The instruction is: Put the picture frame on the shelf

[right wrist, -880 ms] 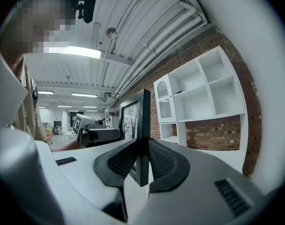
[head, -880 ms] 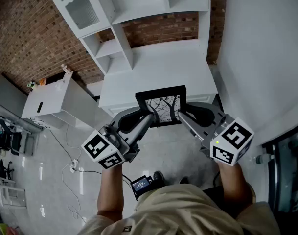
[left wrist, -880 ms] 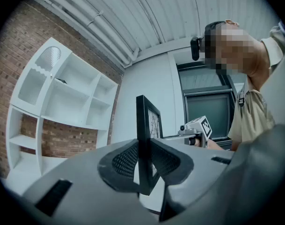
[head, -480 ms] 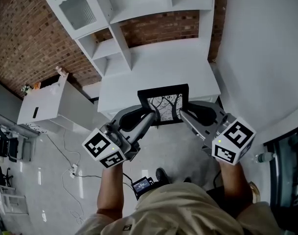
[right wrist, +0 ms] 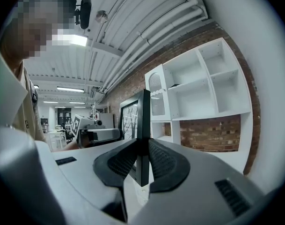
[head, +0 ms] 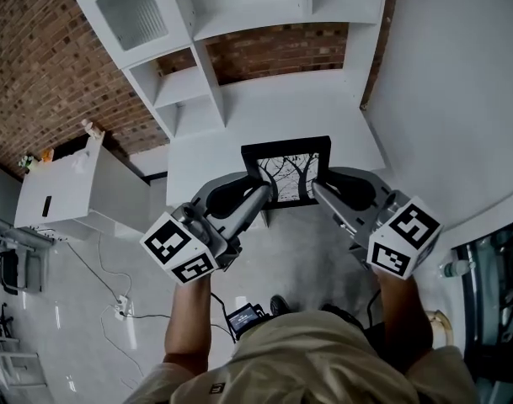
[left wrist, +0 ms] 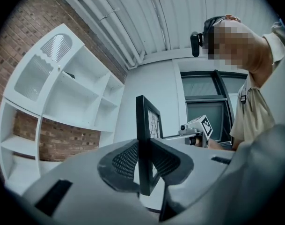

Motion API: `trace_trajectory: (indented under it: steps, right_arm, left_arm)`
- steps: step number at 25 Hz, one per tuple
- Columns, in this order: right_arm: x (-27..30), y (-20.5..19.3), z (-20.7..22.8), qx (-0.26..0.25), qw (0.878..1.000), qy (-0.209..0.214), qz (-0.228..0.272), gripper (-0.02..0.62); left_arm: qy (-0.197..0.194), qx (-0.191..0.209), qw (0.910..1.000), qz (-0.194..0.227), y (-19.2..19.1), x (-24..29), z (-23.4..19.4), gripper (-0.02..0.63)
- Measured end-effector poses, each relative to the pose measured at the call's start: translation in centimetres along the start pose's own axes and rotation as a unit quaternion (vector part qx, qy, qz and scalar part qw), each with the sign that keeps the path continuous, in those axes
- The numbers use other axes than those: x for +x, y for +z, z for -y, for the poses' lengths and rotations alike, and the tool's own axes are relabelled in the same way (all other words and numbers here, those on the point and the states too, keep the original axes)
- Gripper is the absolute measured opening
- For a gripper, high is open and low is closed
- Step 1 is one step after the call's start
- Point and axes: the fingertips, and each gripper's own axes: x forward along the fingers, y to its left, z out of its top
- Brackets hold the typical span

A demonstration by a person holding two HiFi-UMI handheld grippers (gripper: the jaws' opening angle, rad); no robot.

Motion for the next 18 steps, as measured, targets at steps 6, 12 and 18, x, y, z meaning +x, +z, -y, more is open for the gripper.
trace_trajectory:
  steps: [6, 12, 18]
  right_arm:
    - [3.3, 0.5, 2.0, 0.0, 1.0, -0.008, -0.008, 0.075]
    - [5.7, 0.5, 6.4, 0.007, 1.0, 0.01, -0.005, 0.075]
    - [7.4, 1.6, 11.5, 0.003, 0.999, 0.047, 0.006, 0.075]
  left_arm:
    - [-0.008, -0.012, 0.9999, 0.006, 0.2, 0.5, -3.9, 0.075]
    - [0.011, -0.014, 0.9998, 0.0, -0.3, 3.4, -7.7, 0.075]
    - [0.045, -0.003, 0.999, -0.001, 0.4, 7.3, -10.9, 0.075]
